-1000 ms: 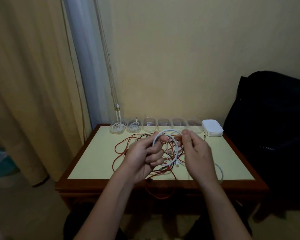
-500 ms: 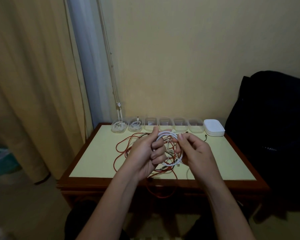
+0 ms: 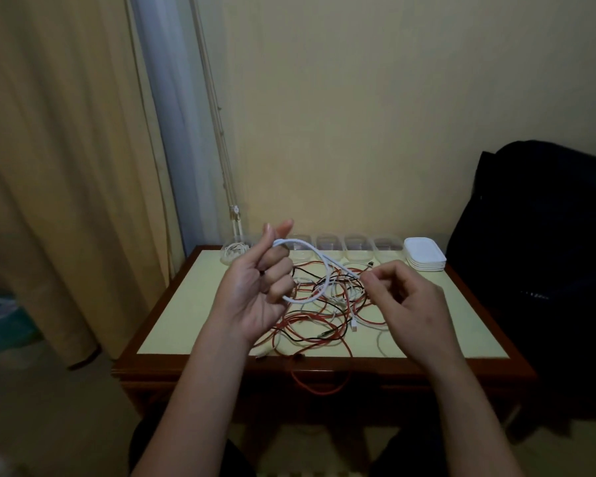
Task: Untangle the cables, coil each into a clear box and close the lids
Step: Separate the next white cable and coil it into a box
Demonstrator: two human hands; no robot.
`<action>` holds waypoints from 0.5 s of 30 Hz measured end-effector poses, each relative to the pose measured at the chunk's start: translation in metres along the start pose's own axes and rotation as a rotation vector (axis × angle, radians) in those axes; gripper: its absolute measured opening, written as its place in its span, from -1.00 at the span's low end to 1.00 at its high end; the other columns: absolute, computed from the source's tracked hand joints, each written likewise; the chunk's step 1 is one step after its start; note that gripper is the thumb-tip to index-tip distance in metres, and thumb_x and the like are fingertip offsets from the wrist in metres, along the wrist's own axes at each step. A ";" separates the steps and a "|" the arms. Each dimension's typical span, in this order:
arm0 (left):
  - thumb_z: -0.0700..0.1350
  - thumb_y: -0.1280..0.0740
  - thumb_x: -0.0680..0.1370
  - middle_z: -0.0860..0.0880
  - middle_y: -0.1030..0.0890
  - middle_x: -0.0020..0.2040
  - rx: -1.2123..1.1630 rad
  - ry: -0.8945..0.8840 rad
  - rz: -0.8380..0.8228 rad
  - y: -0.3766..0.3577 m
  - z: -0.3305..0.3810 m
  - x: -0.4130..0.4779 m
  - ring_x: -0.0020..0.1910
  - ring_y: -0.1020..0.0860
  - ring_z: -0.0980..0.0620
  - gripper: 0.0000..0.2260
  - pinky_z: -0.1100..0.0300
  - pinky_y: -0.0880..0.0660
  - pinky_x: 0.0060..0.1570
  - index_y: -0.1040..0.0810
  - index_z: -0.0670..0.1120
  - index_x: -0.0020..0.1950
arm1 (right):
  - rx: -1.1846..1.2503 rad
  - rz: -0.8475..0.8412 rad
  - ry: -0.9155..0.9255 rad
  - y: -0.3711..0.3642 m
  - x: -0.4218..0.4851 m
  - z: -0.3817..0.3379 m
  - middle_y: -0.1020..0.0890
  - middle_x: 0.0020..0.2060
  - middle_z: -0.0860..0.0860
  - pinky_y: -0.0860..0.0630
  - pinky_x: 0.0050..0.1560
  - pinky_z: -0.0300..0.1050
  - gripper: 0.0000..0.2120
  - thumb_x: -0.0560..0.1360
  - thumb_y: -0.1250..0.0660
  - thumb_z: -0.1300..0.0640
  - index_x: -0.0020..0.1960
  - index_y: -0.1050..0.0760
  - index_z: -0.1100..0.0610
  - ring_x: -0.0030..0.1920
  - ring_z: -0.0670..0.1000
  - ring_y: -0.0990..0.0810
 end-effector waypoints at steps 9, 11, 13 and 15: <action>-0.04 -0.17 0.65 0.09 -0.21 -0.49 -0.065 -0.224 0.056 0.025 0.071 -0.015 -0.52 -0.02 0.16 -0.70 0.31 -0.01 -0.62 -0.67 -0.10 -0.03 | 0.063 0.019 -0.158 0.025 -0.005 0.051 -0.61 -0.34 -0.12 -0.42 -0.25 -0.40 -0.81 0.60 -0.36 0.05 -0.18 -0.59 0.03 -0.27 -0.16 -0.54; -0.08 -0.20 0.58 0.09 -0.20 -0.47 -0.023 -0.223 0.110 0.028 0.067 -0.017 -0.48 0.00 0.16 -0.72 0.32 0.03 -0.56 -0.69 -0.13 -0.05 | 0.070 -0.043 -0.154 0.013 -0.004 0.046 -0.59 -0.35 -0.11 -0.43 -0.27 -0.37 -0.83 0.61 -0.33 0.04 -0.11 -0.61 0.05 -0.30 -0.17 -0.51; -0.13 -0.20 0.50 0.09 -0.20 -0.43 -0.007 -0.247 0.166 0.032 0.065 -0.016 -0.44 0.00 0.15 -0.71 0.32 0.04 -0.51 -0.72 -0.15 -0.06 | 0.128 -0.114 -0.159 0.001 -0.006 0.038 -0.54 -0.38 -0.03 -0.44 -0.32 -0.33 -0.81 0.59 -0.33 -0.01 -0.04 -0.61 0.10 -0.35 -0.11 -0.49; -0.17 -0.18 0.51 0.09 -0.22 -0.40 -0.022 -0.260 0.211 0.037 0.065 -0.015 -0.46 -0.03 0.15 -0.70 0.32 0.03 -0.50 -0.71 -0.17 -0.01 | 0.203 -0.187 -0.182 -0.005 -0.008 0.035 -0.53 -0.40 0.02 -0.46 -0.32 -0.29 -0.79 0.54 -0.37 -0.01 -0.04 -0.60 0.15 -0.38 -0.05 -0.49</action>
Point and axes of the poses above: each hand's wrist, its own x-axis towards the middle knuckle, its own y-axis out of the back of the hand, z = x × y, the point moved 9 cm from there along x, towards the middle knuckle
